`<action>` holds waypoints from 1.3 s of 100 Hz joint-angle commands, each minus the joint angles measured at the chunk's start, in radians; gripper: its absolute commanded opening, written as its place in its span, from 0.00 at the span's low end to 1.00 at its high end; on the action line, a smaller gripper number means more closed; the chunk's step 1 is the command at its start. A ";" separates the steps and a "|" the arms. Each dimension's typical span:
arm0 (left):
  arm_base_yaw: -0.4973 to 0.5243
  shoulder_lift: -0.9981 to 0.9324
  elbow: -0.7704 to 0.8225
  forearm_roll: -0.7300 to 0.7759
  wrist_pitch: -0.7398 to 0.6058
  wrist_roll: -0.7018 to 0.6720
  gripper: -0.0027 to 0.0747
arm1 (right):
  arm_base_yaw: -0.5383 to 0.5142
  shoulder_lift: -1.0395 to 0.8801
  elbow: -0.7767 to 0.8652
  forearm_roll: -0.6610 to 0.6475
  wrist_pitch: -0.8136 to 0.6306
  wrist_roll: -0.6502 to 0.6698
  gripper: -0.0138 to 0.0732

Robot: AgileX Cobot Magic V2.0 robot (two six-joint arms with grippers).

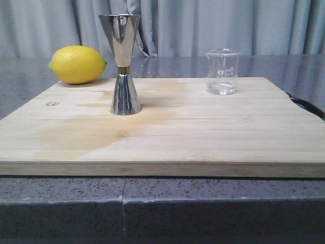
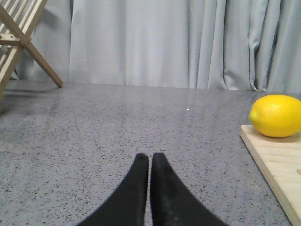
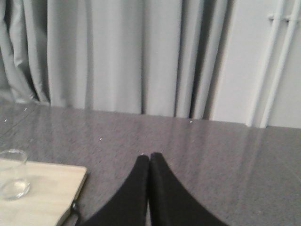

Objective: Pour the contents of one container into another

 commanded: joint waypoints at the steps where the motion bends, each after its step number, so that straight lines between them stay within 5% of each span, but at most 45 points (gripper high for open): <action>1: -0.009 -0.026 0.006 0.001 -0.074 -0.007 0.01 | -0.006 -0.016 0.000 0.203 -0.037 -0.226 0.08; 13: -0.009 -0.026 0.006 0.001 -0.074 -0.007 0.01 | -0.038 -0.097 0.083 0.405 -0.106 -0.395 0.08; 28: -0.009 -0.026 0.006 0.001 -0.074 -0.007 0.01 | -0.126 -0.208 0.227 0.513 -0.219 -0.406 0.08; 81: -0.009 -0.025 0.006 0.001 -0.074 -0.007 0.01 | -0.165 -0.257 0.499 0.523 -0.382 -0.320 0.08; 130: -0.009 -0.025 0.006 0.001 -0.074 -0.007 0.01 | -0.165 -0.257 0.497 0.513 -0.343 -0.320 0.08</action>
